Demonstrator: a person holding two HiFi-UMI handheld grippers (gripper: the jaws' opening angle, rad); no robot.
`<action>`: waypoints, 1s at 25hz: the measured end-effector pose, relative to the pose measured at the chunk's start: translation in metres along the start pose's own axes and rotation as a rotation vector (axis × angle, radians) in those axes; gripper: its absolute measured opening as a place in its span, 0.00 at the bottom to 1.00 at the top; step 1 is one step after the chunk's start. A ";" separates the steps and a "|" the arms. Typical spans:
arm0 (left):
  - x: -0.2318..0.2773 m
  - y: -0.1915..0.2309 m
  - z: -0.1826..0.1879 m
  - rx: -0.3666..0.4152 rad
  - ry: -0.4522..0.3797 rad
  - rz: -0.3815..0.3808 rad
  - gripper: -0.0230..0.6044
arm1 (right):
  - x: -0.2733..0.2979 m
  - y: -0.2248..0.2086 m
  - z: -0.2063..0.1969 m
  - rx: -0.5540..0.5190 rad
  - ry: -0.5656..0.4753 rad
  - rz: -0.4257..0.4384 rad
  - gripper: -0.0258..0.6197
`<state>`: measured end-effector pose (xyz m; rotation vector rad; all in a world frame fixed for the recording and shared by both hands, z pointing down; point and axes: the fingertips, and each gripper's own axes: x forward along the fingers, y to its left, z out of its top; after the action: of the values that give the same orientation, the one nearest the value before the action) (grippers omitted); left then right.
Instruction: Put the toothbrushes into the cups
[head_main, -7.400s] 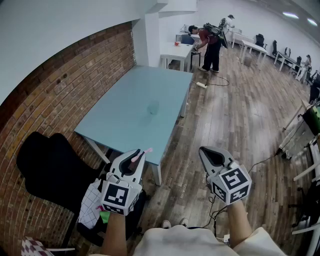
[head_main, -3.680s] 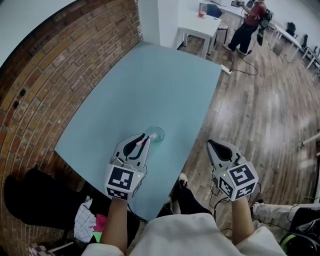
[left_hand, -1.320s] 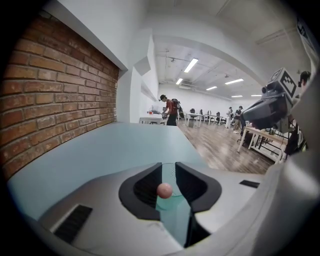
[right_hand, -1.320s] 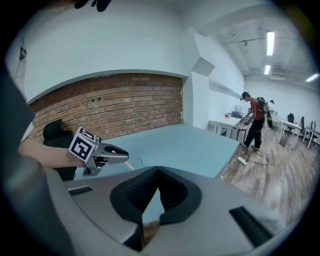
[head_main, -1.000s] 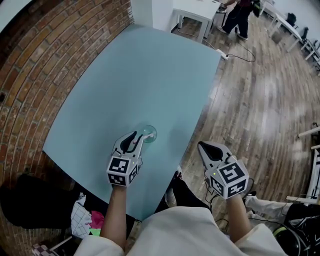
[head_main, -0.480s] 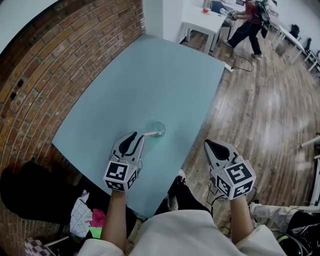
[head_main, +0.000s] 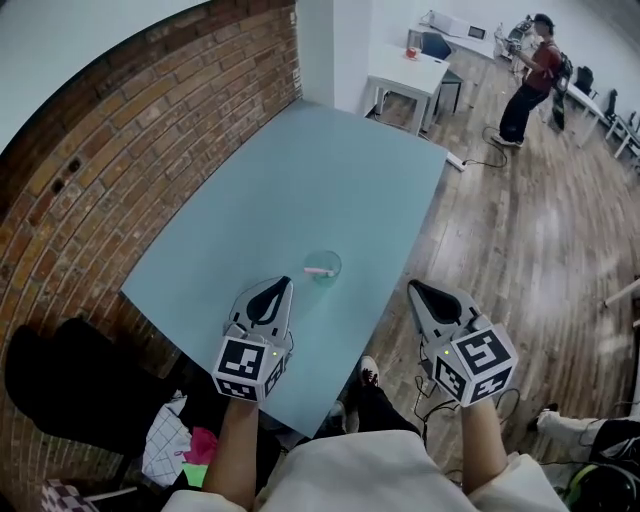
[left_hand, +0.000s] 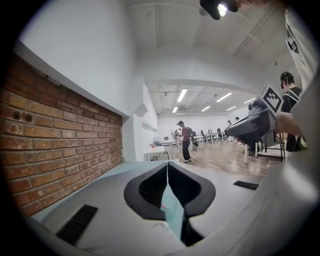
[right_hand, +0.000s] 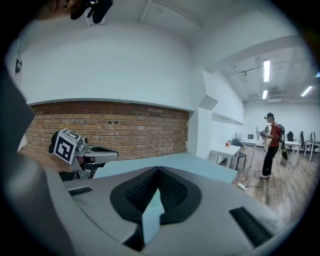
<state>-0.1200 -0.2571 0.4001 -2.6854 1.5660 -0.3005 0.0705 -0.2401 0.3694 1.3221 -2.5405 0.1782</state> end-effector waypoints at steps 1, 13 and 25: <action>-0.004 -0.002 0.009 0.007 -0.016 0.001 0.06 | -0.005 0.004 0.006 -0.007 -0.011 -0.001 0.06; -0.047 -0.033 0.078 0.115 -0.140 -0.015 0.05 | -0.052 0.026 0.049 -0.104 -0.079 -0.021 0.06; -0.062 -0.046 0.084 0.113 -0.140 -0.024 0.05 | -0.063 0.042 0.056 -0.136 -0.085 0.006 0.06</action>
<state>-0.0952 -0.1872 0.3135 -2.5803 1.4344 -0.1904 0.0604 -0.1790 0.2977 1.2955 -2.5750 -0.0497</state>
